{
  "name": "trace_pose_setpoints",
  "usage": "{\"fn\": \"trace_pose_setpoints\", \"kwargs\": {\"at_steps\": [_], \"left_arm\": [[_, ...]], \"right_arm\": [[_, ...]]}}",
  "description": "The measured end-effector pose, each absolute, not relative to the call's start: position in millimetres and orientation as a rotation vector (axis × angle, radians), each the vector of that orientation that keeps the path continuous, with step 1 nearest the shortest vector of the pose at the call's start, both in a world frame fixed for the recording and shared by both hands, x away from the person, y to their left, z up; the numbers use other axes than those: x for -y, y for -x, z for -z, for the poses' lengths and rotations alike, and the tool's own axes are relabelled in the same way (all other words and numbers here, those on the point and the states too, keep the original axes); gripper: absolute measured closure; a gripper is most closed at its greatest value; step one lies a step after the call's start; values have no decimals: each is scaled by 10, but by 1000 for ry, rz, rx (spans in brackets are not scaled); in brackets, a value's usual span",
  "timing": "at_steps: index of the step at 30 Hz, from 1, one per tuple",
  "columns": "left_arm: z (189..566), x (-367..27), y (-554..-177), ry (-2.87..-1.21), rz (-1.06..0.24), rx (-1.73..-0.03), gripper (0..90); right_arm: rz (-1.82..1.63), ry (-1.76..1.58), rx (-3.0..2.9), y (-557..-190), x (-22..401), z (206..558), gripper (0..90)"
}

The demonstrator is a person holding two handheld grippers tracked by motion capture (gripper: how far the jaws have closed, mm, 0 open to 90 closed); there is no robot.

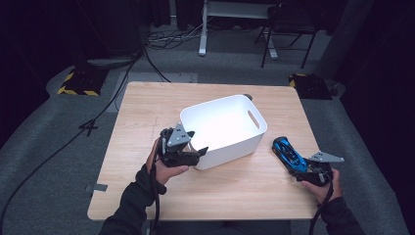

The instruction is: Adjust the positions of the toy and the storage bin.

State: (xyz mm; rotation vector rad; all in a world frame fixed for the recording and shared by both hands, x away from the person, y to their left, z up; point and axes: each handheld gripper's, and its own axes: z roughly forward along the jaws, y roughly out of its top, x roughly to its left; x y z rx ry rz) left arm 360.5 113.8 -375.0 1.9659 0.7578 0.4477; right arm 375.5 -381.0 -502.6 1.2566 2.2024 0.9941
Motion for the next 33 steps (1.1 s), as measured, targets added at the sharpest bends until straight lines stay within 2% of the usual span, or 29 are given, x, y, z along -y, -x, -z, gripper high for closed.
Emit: {"fn": "trace_pose_setpoints", "kwargs": {"at_steps": [6,11,14,21,23,24,25,26,33], "left_arm": [[3698,-1262,-3754,-1879,-544,-959,216],[3798,-1315,-3966,-1833,-514,-1093,210],[3897,-1327,-4113,-1827,-473,-1159,244],[4028,-1280,-4350,-1844,-396,-1196,338],[4034,-1278,-4379,-1834,-415,-1198,348],[4038,-1278,-4392,-1811,-423,-1202,411],[4041,-1284,-4406,-1799,-429,-1206,411],[4043,-1287,-4425,-1788,-411,-1210,452],[4045,-1115,-4571,-1834,-451,-1172,523]], "right_arm": [[-993,-1256,-2202,-3755,3809,5026,259],[-994,-1254,-2203,-3756,3809,5027,259],[-994,-1253,-2203,-3756,3809,5027,259],[-993,-1253,-2203,-3755,3809,5027,259],[-994,-1253,-2203,-3755,3809,5027,259],[-993,-1256,-2202,-3754,3808,5027,259],[-994,-1253,-2203,-3755,3809,5027,259],[-994,-1251,-2203,-3756,3809,5027,259],[-993,-1255,-2202,-3754,3809,5027,259]]}}
